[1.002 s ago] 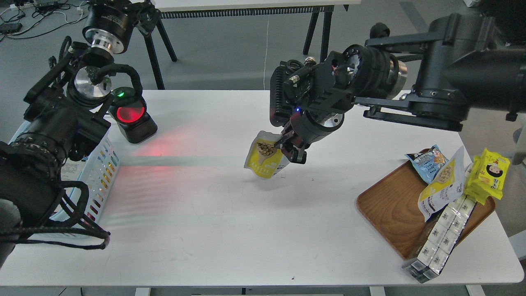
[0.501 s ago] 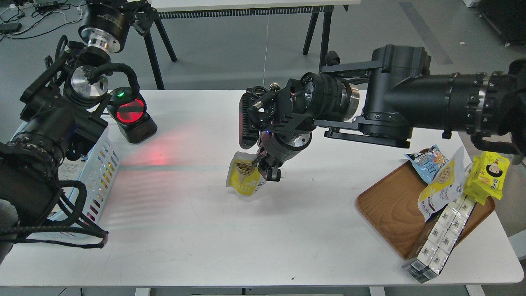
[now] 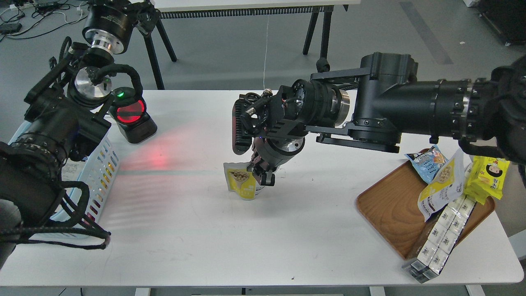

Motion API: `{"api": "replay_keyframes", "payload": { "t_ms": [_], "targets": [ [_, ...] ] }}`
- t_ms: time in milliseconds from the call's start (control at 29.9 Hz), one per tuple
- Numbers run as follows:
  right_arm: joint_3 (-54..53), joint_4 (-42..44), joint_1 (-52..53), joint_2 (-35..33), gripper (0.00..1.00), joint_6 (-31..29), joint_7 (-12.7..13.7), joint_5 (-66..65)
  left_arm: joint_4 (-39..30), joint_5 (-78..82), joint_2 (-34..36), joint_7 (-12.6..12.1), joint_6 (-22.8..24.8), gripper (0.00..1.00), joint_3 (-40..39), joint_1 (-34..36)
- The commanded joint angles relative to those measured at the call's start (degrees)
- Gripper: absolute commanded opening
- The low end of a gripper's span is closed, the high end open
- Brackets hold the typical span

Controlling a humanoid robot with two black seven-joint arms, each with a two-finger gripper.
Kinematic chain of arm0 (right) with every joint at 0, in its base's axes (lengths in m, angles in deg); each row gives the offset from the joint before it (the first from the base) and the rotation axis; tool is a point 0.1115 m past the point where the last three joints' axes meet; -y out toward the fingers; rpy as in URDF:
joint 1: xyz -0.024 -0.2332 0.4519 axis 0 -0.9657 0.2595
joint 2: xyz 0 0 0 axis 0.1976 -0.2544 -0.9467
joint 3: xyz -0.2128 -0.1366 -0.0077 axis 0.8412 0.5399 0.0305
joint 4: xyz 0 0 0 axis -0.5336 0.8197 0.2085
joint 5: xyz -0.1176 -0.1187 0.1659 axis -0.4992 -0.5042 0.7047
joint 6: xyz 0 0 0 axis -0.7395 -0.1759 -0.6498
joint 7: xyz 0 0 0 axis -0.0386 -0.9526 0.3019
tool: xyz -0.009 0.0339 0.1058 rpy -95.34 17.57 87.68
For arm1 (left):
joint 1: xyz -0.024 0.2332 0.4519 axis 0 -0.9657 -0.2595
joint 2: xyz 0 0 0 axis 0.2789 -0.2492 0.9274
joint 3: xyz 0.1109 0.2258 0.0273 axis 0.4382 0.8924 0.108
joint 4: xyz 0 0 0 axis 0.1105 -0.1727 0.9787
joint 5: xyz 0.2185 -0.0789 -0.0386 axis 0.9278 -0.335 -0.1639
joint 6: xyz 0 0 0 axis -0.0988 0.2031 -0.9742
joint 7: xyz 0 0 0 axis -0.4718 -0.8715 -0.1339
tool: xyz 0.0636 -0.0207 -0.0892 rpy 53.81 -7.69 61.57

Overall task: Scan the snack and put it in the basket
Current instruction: 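Carry the yellow pouch toward the table center and lower it, then release the pouch upright on the table and withdraw the right gripper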

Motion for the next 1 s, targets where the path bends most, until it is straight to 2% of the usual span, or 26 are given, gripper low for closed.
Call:
{"api": "replay_keyframes", "payload": {
  "t_ms": [0, 100, 200, 301, 401, 468, 568, 801, 968],
  "targets": [
    [0.0, -0.1, 0.3, 0.0, 0.06, 0.0, 0.0, 0.0, 0.0, 0.0, 0.1, 0.0, 0.0, 1.00, 0.0, 0.1],
    [0.0, -0.4, 0.7, -0.1, 0.09, 0.0, 0.0, 0.1, 0.0, 0.0, 0.2, 0.0, 0.0, 1.00, 0.0, 0.1],
    [-0.4, -0.6, 1.1, -0.4, 0.20, 0.0, 0.0, 0.2, 0.0, 0.0, 0.3, -0.1, 0.0, 1.00, 0.1, 0.1],
    [-2.1, -1.1, 1.7, -1.6, 0.42, 0.1, 0.0, 0.3, 0.0, 0.0, 0.4, -0.1, 0.0, 1.00, 0.1, 0.2],
    [-3.9, -2.9, 2.0, -4.5, 0.52, 0.0, 0.0, 0.3, 0.0, 0.0, 0.4, -0.2, 0.0, 1.00, 0.1, 0.4],
    [-5.6, -4.9, 2.3, -6.8, 0.63, 0.0, 0.0, 0.4, 0.0, 0.0, 0.5, -0.2, 0.0, 1.00, 0.1, 0.5],
    [-10.2, -9.3, 2.3, -12.5, 0.93, -0.5, 0.0, 3.9, 0.0, 0.0, 0.6, -0.2, 0.0, 1.00, 0.3, 0.7],
    [-16.5, -12.6, 1.7, -22.1, 0.96, -0.5, 0.0, 15.6, 0.0, 0.6, 1.9, -0.9, 0.0, 1.00, 1.8, 2.3],
    [-20.8, -12.0, -1.8, -27.5, 0.98, -0.5, 0.0, 27.0, 0.0, 3.2, 5.3, -0.8, 0.0, 1.00, 9.9, 6.9]
  ]
}}
